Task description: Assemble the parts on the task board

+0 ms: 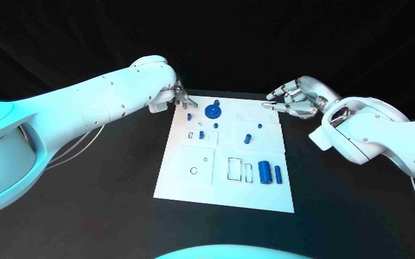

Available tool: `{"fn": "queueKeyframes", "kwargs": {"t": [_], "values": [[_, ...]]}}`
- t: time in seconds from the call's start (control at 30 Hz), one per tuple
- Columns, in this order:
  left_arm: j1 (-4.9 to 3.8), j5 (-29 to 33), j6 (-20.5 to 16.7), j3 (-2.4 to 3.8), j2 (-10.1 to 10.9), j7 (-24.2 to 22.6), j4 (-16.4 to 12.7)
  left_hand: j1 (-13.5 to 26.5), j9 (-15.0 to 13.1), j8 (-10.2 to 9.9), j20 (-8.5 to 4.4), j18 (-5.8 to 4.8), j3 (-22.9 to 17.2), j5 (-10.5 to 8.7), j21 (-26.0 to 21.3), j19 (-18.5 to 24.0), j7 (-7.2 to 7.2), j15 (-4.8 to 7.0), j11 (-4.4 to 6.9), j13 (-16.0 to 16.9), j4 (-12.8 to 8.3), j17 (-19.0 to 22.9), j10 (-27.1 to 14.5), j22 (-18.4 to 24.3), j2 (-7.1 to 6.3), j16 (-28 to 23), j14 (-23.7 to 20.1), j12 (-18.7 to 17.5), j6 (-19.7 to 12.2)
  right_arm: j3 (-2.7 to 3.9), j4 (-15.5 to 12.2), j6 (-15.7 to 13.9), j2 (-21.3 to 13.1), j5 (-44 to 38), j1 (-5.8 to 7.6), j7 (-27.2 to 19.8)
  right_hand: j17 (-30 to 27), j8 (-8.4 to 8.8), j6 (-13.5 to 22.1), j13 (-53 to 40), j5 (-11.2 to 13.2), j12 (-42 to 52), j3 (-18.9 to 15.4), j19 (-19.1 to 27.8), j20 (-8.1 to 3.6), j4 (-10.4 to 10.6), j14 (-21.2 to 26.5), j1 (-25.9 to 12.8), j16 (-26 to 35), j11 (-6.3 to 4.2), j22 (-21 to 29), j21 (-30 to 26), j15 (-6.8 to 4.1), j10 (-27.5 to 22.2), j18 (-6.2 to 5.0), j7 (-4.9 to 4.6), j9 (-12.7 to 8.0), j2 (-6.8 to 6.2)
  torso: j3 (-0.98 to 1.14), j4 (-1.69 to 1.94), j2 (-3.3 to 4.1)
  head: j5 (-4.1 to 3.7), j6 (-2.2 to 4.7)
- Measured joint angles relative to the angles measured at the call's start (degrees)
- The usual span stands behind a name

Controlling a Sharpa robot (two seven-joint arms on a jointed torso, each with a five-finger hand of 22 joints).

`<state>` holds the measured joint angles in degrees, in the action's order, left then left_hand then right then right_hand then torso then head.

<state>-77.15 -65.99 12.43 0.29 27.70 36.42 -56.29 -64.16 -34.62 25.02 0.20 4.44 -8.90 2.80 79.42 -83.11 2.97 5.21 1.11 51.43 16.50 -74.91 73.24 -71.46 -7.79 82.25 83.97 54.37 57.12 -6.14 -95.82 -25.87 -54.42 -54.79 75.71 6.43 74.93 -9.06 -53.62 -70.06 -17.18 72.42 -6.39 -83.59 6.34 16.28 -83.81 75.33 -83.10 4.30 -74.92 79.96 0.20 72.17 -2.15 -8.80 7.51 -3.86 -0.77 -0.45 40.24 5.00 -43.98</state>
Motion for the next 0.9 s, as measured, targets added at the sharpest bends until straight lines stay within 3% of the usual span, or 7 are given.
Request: {"fn": "queueKeyframes", "kwargs": {"t": [0.3, 0.9], "values": [[0.58, -0.04, 1.33, -0.25, -0.35, -0.2, 0.51, -0.45, 0.07, 0.0, 0.0, 0.0, 0.14, 0.0, 0.0, 0.0, 0.0, 0.0, -0.07, -0.06, -0.14, 0.0, -0.07, -0.05, 0.17, 0.0, 0.0, 0.0, 0.0, 0.0, 0.03, 0.0, 0.05, 0.0, 0.0, 0.0, -0.01, 0.0, 0.0, 0.0, 0.0, 0.0, 0.0, 0.0, 0.0, 0.0, 0.0, 0.0, 0.0, 0.0, 0.0, 0.0, 0.0, 0.0, 0.0, 0.0, 0.0, 0.0, 0.0, 0.01, -0.04, -0.01, -0.06], [0.69, 0.17, 3.34, -0.31, -0.51, -0.24, 0.63, -2.03, 0.29, -0.22, 0.0, 0.0, 0.3, 0.0, 0.0, 0.0, 0.0, 0.0, -0.07, -0.06, -0.3, 0.01, -0.07, -0.34, 1.3, 0.0, 0.0, 0.0, 0.0, 0.0, 0.05, 0.01, 0.11, 0.0, -0.01, -0.01, -0.02, 0.0, 0.0, 0.0, 0.0, 0.0, 0.0, 0.0, 0.0, 0.0, 0.0, 0.0, 0.0, 0.0, 0.01, 0.01, 0.0, 0.0, 0.0, 0.0, -0.02, 0.0, 0.04, 0.01, -0.04, 0.2, -0.07]]}}
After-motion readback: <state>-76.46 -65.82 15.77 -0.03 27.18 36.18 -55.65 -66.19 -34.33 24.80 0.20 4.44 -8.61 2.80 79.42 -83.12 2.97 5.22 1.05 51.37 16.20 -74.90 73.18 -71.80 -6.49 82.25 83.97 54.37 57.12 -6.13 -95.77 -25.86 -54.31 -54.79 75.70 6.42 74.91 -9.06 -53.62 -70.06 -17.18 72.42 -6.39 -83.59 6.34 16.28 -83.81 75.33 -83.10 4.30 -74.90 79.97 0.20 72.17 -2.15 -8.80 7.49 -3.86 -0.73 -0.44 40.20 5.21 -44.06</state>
